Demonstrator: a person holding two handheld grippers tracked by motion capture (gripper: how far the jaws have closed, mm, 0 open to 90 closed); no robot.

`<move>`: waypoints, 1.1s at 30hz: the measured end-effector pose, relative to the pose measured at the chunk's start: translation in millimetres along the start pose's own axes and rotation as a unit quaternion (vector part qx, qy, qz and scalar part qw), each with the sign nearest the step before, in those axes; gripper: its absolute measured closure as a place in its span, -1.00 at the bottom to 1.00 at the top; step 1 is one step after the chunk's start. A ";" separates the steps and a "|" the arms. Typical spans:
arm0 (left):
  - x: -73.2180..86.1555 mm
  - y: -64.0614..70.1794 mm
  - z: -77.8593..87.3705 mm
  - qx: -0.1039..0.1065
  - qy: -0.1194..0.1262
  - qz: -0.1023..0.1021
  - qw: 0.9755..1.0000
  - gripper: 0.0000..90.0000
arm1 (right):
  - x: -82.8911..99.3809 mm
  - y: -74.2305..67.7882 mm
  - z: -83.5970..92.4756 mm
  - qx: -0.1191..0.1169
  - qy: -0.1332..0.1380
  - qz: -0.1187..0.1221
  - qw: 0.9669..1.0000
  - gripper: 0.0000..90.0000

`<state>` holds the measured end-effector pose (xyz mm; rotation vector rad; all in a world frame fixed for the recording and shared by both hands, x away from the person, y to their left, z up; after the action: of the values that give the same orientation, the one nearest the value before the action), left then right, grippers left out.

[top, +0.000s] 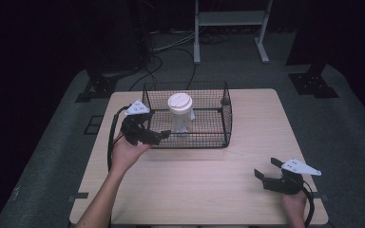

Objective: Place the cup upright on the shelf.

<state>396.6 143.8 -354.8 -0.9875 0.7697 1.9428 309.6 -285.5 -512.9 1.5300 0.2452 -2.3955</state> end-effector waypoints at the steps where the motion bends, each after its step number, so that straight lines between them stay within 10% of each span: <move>1: 1.1 0.1 0.4 0.000 0.001 0.000 1.000 -0.98 | -0.1 0.3 -0.2 0.000 0.001 0.002 1.000 -0.71; 33: 55.7 8.8 11.3 0.011 0.018 0.011 1.000 -0.98 | 0.1 -1.0 0.3 0.001 -0.005 -0.001 1.000 -0.71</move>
<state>364.5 169.7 -394.9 -1.0063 0.8239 1.9359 309.0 -284.6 -512.8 1.5191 0.2426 -2.4037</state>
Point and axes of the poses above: each handheld gripper's, and its own axes: z roughly backward along the jaws, x roughly out of its underside, y roughly to its right, the point moved 4 cm from there along -z, roughly forward along the jaws, and after that the axes turned 13 degrees about x, right-handed, at the moved point
